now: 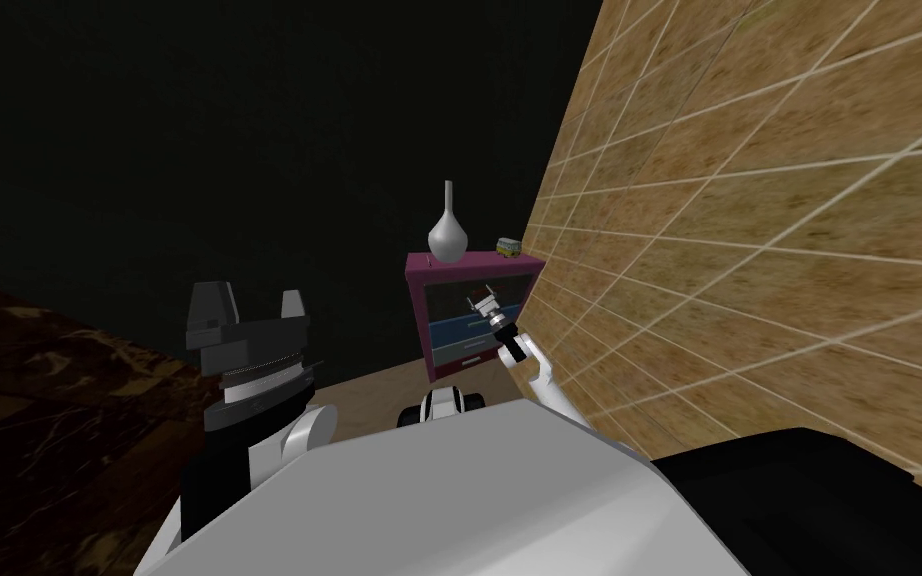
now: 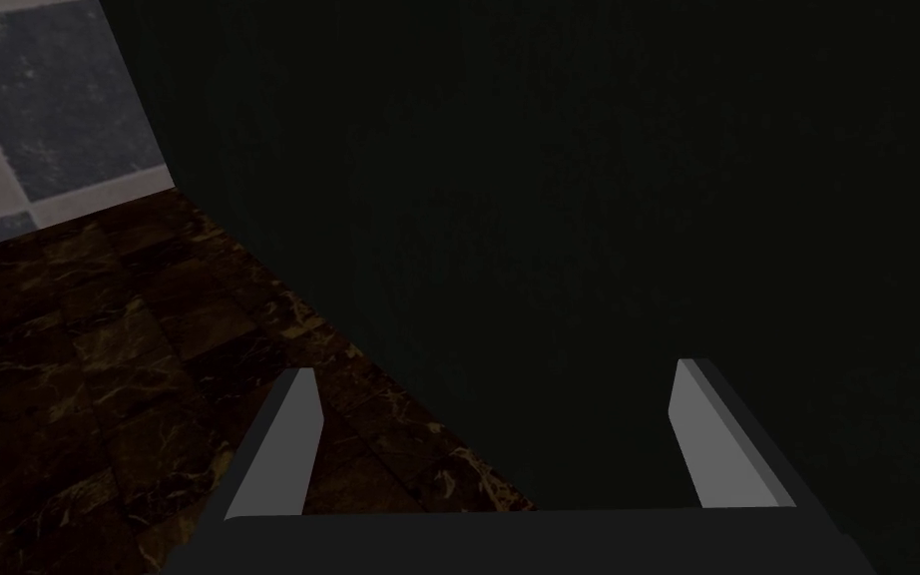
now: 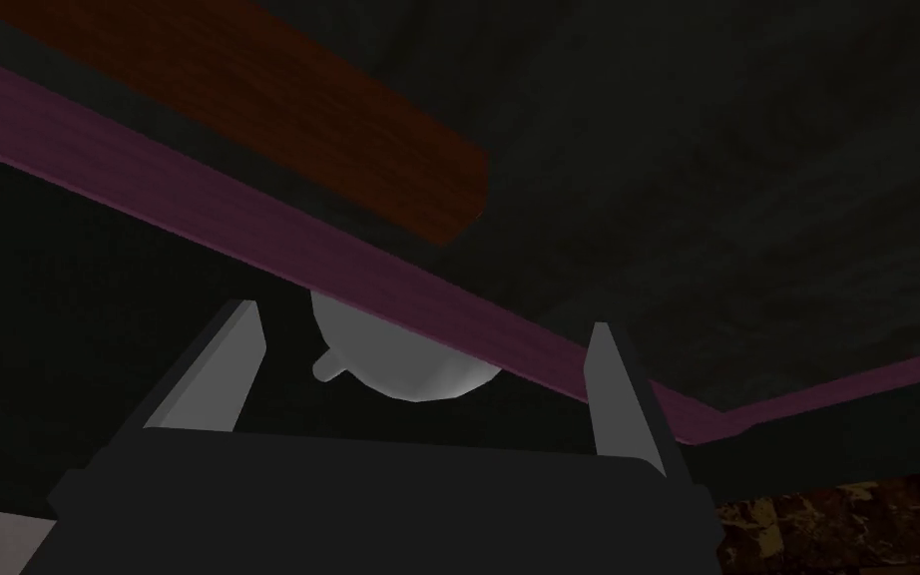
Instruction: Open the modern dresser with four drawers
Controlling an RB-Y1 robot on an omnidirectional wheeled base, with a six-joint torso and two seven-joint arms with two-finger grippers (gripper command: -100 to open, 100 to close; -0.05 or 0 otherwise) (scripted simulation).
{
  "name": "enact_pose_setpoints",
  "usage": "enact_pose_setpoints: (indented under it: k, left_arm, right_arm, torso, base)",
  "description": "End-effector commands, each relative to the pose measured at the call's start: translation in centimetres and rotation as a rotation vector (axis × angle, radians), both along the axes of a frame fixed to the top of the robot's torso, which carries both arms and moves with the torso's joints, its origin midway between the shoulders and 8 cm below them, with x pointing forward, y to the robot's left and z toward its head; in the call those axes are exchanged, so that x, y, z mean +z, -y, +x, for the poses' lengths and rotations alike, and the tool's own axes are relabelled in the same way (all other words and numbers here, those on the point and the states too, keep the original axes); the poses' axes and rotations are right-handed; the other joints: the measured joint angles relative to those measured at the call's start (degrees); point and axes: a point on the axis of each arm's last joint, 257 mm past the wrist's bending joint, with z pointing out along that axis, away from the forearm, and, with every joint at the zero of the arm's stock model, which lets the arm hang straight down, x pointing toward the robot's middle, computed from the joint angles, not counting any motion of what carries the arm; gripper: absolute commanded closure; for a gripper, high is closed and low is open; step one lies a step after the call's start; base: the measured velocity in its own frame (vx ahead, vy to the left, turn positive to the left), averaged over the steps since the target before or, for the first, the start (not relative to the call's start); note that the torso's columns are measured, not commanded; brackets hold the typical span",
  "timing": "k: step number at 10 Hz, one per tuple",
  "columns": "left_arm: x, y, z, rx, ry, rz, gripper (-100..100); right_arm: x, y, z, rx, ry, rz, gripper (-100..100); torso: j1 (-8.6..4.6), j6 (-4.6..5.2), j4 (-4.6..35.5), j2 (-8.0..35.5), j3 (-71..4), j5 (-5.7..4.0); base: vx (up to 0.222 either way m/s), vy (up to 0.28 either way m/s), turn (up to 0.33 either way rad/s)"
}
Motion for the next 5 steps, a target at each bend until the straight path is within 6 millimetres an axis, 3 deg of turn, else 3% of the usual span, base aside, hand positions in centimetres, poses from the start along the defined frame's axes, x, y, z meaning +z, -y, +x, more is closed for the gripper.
enact_pose_setpoints:
  k: [1, 5]
  left_arm:
    - [0.0, 0.0, 0.0, 0.0, 0.0, 0.0, 0]
    - [0.0, 0.0, 0.0, 0.0, 0.0, 0.0, 0]
  right_arm:
    - [-0.7, 0.4, 0.8, -0.041, 0.008, -0.122, -100]
    - [-2.0, 1.2, 2.1, -0.1, 0.018, -0.308, -100]
  torso:
    - [0.0, 0.0, 0.0, 0.01, 0.01, -0.01]
    - [0.01, 0.0, -0.01, -0.02, -0.01, 0.0]
  base:
    - [-0.02, 0.039, -0.018]
    - [-0.017, 0.04, -0.028]
